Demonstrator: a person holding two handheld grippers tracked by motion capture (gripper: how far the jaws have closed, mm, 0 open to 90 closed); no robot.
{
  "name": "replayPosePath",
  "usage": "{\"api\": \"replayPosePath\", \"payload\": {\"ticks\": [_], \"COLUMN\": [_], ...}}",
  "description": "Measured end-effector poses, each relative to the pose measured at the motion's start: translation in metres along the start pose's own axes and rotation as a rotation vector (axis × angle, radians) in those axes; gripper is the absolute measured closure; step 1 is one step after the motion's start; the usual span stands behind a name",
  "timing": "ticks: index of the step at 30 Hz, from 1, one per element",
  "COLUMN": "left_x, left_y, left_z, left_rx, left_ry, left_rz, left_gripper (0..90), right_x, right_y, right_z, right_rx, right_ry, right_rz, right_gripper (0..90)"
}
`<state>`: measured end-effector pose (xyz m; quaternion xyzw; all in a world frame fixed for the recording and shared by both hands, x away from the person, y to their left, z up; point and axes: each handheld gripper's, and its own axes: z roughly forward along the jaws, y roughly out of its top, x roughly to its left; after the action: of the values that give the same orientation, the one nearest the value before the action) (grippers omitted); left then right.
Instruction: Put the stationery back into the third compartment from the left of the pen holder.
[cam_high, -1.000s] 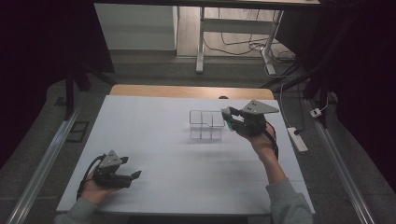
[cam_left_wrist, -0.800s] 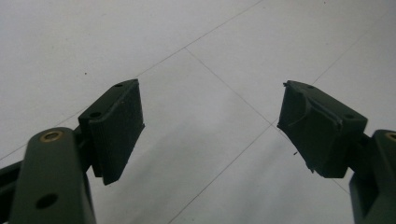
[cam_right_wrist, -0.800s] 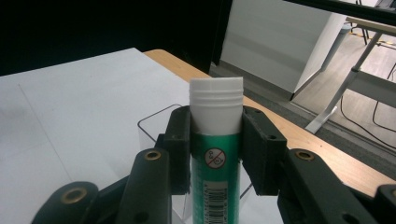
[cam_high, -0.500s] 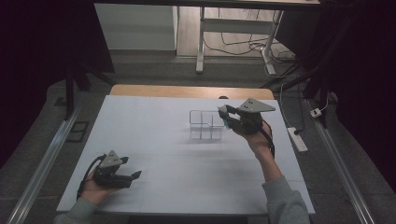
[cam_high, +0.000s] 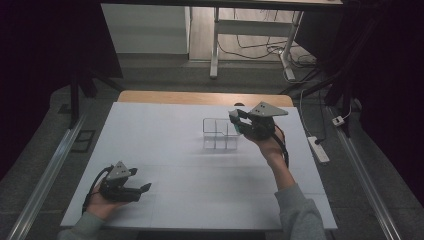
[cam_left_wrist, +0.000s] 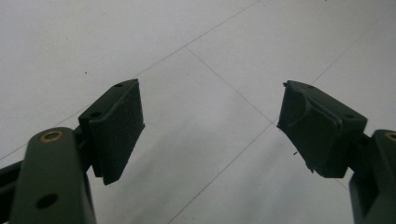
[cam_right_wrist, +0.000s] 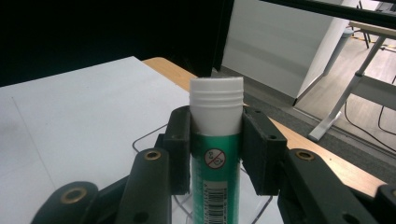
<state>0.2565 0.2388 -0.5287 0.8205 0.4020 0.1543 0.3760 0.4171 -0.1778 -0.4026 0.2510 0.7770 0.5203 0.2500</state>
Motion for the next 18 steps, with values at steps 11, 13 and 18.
{"api": "replayPosePath", "payload": {"ticks": [11, 13, 18], "left_x": [0.0, 0.0, 0.0], "left_y": [0.0, 0.0, 0.0], "left_z": [0.0, 0.001, 0.001], "left_rx": [0.002, 0.004, 0.006], "left_ry": [0.001, 0.001, 0.002], "left_rz": [0.002, 0.005, 0.007], "left_gripper": [21.7, 21.7, 21.7], "right_x": [-0.006, -0.007, -0.009], "right_y": [-0.005, -0.007, -0.01], "right_z": [0.02, 0.023, 0.029], "right_rx": [0.0, -0.002, 0.007], "right_ry": [-0.003, -0.003, -0.005], "right_rz": [0.014, 0.02, 0.024], "right_gripper": [64.9, 64.9, 64.8]}}
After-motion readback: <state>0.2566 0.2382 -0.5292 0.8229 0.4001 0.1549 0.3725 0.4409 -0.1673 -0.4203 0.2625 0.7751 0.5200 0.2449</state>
